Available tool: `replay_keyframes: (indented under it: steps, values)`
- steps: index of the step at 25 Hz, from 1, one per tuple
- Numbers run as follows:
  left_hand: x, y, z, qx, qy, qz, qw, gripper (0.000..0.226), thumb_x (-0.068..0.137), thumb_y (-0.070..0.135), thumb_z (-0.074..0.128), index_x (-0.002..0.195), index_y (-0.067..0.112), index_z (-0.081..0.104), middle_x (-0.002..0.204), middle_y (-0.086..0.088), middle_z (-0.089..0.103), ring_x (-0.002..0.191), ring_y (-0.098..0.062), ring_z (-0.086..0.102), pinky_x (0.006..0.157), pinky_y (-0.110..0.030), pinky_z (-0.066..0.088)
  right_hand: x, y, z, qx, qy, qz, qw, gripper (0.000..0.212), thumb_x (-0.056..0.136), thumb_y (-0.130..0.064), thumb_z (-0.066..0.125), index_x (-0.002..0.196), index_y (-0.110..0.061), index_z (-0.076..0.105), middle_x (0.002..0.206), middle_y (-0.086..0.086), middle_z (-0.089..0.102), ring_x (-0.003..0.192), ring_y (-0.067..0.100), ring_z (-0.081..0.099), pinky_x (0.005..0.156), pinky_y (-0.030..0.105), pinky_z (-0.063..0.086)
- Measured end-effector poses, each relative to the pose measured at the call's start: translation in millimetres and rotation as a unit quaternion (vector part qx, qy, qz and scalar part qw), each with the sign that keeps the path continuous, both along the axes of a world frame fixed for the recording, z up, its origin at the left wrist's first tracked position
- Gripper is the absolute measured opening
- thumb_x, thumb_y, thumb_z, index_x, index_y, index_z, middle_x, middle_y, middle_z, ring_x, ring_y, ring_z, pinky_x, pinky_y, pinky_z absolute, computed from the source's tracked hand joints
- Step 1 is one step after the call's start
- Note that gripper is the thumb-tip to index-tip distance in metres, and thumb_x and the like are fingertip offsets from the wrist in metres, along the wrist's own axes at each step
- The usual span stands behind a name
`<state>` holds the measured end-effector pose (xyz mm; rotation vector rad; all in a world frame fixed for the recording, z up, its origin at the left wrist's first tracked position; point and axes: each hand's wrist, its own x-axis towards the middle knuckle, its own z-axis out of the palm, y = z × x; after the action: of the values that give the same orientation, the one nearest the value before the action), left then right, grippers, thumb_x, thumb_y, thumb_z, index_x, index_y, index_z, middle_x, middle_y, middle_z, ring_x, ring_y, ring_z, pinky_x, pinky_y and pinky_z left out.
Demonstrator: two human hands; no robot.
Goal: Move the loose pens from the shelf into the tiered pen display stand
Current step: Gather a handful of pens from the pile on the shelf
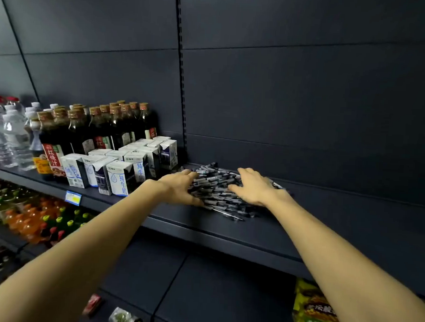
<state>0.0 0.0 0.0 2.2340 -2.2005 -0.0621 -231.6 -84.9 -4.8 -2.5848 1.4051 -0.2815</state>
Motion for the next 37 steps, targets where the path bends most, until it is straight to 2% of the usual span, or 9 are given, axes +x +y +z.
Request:
replay_keyframes:
  steps: [3,6,12,17,21,28,31,33,37]
  values:
    - [-25.0,-8.9,-5.7,-0.011,-0.027,-0.047,0.998,0.108,0.077,0.069,0.074,0.159,0.018,0.027,0.156,-0.005,0.036,0.141,-0.029,0.043,0.11,-0.041,0.043,-13.8,-17.3,-10.8,-0.01,-0.042,-0.023,0.999,0.06,0.107,-0.04,0.042,0.157,-0.009,0.029,0.159,0.014,0.036,0.144,0.033,0.036,0.113,0.047,0.037]
    - [-59.1,-22.7,-14.4,-0.01,-0.071,-0.086,0.994,0.109,0.075,0.062,0.079,0.159,0.016,0.027,0.152,-0.006,0.039,0.137,-0.029,0.046,0.103,-0.037,0.044,-29.5,-29.4,-16.4,-0.01,-0.087,-0.044,0.995,0.056,0.108,-0.035,0.04,0.157,-0.01,0.031,0.159,0.012,0.036,0.144,0.032,0.036,0.113,0.046,0.036]
    - [-83.2,-43.7,-19.7,0.0,-0.151,-0.077,0.986,0.098,0.072,0.061,0.078,0.151,0.015,0.041,0.139,-0.006,0.047,0.132,-0.027,0.045,0.096,-0.039,0.048,-57.7,-41.4,-18.1,-0.026,-0.144,-0.048,0.988,0.05,0.108,-0.033,0.041,0.154,-0.012,0.038,0.156,0.011,0.041,0.141,0.031,0.04,0.111,0.044,0.038]
    - [-92.3,-49.2,-20.2,-0.016,-0.18,-0.067,0.981,0.083,0.077,0.057,0.077,0.14,0.012,0.049,0.136,-0.007,0.051,0.13,-0.028,0.046,0.099,-0.038,0.045,-59.4,-37.4,-20.2,-0.031,-0.115,-0.037,0.992,0.051,0.107,-0.033,0.04,0.154,-0.013,0.037,0.156,0.009,0.041,0.14,0.029,0.041,0.111,0.045,0.038]
    - [-97.9,-51.9,-30.5,-0.025,-0.165,-0.061,0.984,0.082,0.079,0.051,0.077,0.141,0.008,0.046,0.14,-0.011,0.047,0.134,-0.031,0.043,0.102,-0.043,0.045,-59.1,-30.8,-16.1,-0.039,-0.096,-0.032,0.994,0.051,0.107,-0.031,0.041,0.154,-0.012,0.036,0.156,0.011,0.04,0.14,0.031,0.04,0.111,0.046,0.037]
    - [-95.5,-52.7,-47.0,-0.078,-0.19,-0.091,0.974,0.059,0.092,0.045,0.065,0.133,0.009,0.044,0.136,-0.012,0.05,0.13,-0.032,0.045,0.107,-0.042,0.035,-64.7,-24.4,-15.6,-0.031,-0.099,-0.053,0.993,0.051,0.107,-0.034,0.04,0.154,-0.013,0.037,0.154,0.01,0.043,0.139,0.03,0.041,0.11,0.046,0.039]
    - [-89.5,-46.6,-55.2,-0.096,-0.146,-0.109,0.979,0.051,0.096,0.036,0.063,0.133,0.007,0.044,0.136,-0.013,0.049,0.128,-0.034,0.046,0.105,-0.042,0.036,-67.6,-22.9,-18.6,-0.022,-0.109,-0.065,0.992,0.052,0.107,-0.036,0.041,0.154,-0.013,0.036,0.154,0.01,0.043,0.14,0.03,0.041,0.111,0.045,0.038]
    - [-85.3,-42.7,-53.4,-0.113,-0.085,-0.119,0.983,0.048,0.096,0.028,0.064,0.131,0.004,0.043,0.134,-0.016,0.049,0.126,-0.036,0.048,0.101,-0.042,0.036,-67.6,-20.9,-20.4,-0.02,-0.11,-0.072,0.991,0.053,0.107,-0.037,0.041,0.154,-0.013,0.036,0.154,0.01,0.043,0.139,0.03,0.042,0.11,0.045,0.038]
    - [-76.3,-39.7,-47.2,-0.136,0.044,-0.131,0.981,0.031,0.094,0.013,0.062,0.115,0.0,0.044,0.12,-0.023,0.056,0.11,-0.043,0.054,0.085,-0.042,0.036,-62.7,-16.6,-22.6,-0.021,-0.11,-0.073,0.991,0.053,0.108,-0.038,0.041,0.154,-0.012,0.036,0.154,0.011,0.044,0.139,0.031,0.042,0.11,0.045,0.039]
